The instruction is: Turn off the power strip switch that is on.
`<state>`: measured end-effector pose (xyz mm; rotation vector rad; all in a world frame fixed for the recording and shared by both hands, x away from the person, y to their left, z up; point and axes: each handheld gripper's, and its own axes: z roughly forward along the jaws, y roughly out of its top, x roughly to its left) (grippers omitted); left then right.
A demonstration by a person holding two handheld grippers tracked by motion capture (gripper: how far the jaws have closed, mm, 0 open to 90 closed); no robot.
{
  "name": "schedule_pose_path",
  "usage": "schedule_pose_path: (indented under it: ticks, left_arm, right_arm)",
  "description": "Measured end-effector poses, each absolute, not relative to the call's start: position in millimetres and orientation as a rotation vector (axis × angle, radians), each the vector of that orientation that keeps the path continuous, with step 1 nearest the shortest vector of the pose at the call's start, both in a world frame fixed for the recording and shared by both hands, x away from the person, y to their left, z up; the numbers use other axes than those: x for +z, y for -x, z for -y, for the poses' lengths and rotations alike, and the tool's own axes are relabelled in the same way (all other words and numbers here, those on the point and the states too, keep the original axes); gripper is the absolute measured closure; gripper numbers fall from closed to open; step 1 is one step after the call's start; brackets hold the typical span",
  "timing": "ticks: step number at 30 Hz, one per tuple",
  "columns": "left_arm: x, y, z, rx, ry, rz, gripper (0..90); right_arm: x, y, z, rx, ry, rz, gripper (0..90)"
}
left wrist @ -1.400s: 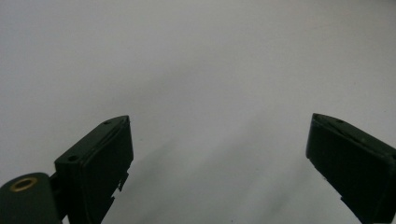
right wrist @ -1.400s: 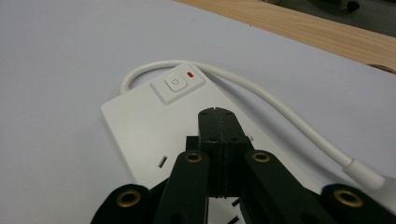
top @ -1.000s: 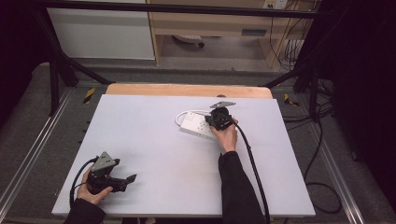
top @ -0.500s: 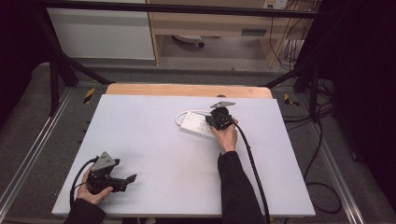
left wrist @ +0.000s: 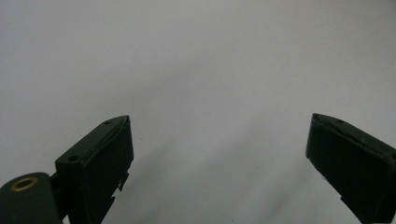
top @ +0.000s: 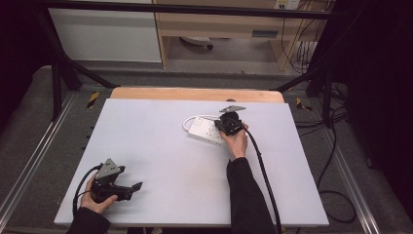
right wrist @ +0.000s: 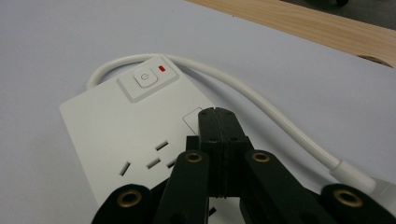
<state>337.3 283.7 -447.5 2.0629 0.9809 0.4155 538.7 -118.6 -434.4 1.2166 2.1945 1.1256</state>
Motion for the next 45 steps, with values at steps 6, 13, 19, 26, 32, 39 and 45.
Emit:
schedule_pose_path:
  ticks: [6,13,19,26,32,39,45]
  left_arm:
    - [-447.4,-337.2,-283.4,0.417,-2.063,-0.981,7.4]
    - [-447.2,-337.2,-283.3,0.418,-2.063,-0.98,7.4]
    - [-447.3,-337.2,-283.1,0.418,-2.064,-0.981,7.4]
    - [-447.2,-337.0,-283.0,0.419,-2.064,-0.98,7.4]
    - [-447.1,-336.9,-282.9,0.419,-2.065,-0.979,7.4]
    - [-447.0,-336.8,-282.8,0.419,-2.064,-0.978,7.4]
    - [-446.8,-336.7,-282.8,0.42,-2.064,-0.978,7.4]
  right_arm:
    - [-435.2,-538.8,117.1,1.133,-1.213,-2.19,90.0]
    - [-435.1,-539.1,117.8,1.135,-1.215,-2.195,90.0]
    - [-435.0,-538.7,116.5,1.113,-1.193,-2.194,90.0]
    - [-435.3,-538.4,116.3,1.117,-1.193,-2.191,90.0]
    - [-435.7,-538.2,115.9,1.116,-1.189,-2.186,90.0]
    - [-435.9,-538.0,115.5,1.112,-1.189,-2.185,90.0]
    - [-436.2,-538.1,116.0,1.112,-1.197,-2.186,90.0]
